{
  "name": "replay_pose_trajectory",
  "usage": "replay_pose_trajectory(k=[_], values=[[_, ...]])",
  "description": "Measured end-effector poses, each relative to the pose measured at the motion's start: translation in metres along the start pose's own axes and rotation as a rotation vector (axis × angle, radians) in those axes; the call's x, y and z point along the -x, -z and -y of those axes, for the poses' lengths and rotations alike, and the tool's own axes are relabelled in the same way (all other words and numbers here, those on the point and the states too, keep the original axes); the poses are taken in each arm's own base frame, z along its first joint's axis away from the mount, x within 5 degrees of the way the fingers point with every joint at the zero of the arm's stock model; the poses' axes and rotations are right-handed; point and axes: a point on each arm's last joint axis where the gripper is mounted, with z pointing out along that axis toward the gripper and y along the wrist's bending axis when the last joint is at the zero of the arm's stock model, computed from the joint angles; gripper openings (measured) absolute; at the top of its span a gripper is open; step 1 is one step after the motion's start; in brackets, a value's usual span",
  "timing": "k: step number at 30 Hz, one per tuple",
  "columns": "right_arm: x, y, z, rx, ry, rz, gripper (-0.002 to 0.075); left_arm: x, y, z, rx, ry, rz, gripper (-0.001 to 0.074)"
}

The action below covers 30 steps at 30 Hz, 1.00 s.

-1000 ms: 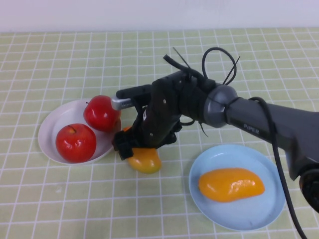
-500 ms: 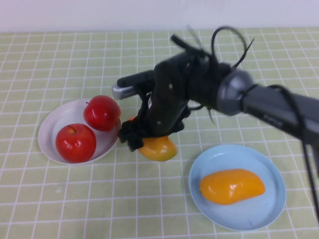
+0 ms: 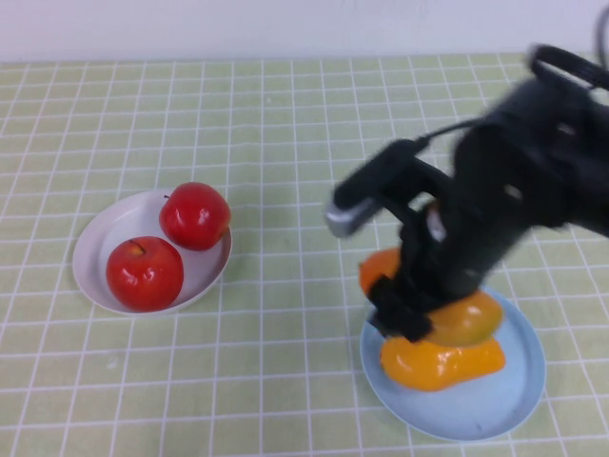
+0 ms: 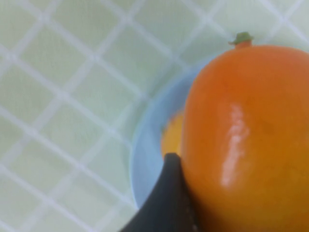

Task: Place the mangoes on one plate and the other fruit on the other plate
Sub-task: Put another type of fruit in the right plate

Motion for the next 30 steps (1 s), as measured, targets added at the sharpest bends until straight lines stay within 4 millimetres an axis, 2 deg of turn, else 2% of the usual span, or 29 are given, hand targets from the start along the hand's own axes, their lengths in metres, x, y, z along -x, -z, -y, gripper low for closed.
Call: replay_pose_trajectory(k=[3,6,11,16,21,26,30], values=[[-0.028,0.002,0.004,0.0,0.062,0.016,0.0564,0.0,0.0,0.0,0.0,0.0,0.0,0.0],[-0.048,-0.003,0.004,0.022,0.145,0.003,0.0565,0.0,0.0,0.0,0.0,0.0,0.0,0.0],[-0.068,-0.016,-0.001,0.122,0.29,-0.032,0.0565,0.0,0.0,0.0,0.0,0.0,0.0,0.0001],[-0.088,-0.036,-0.009,0.214,0.511,-0.048,0.0564,0.0,0.0,0.0,0.0,0.0,0.0,0.0001],[-0.095,-0.045,-0.01,0.215,0.625,-0.023,0.0564,0.0,0.0,0.0,0.0,0.0,0.0,0.0001],[-0.091,-0.05,-0.004,0.196,0.61,0.004,0.0564,0.0,0.0,0.0,0.0,0.0,0.0,0.0001],[-0.089,-0.064,0.001,0.195,0.59,-0.017,0.0564,0.0,0.0,0.0,0.0,0.0,0.0,0.0]])
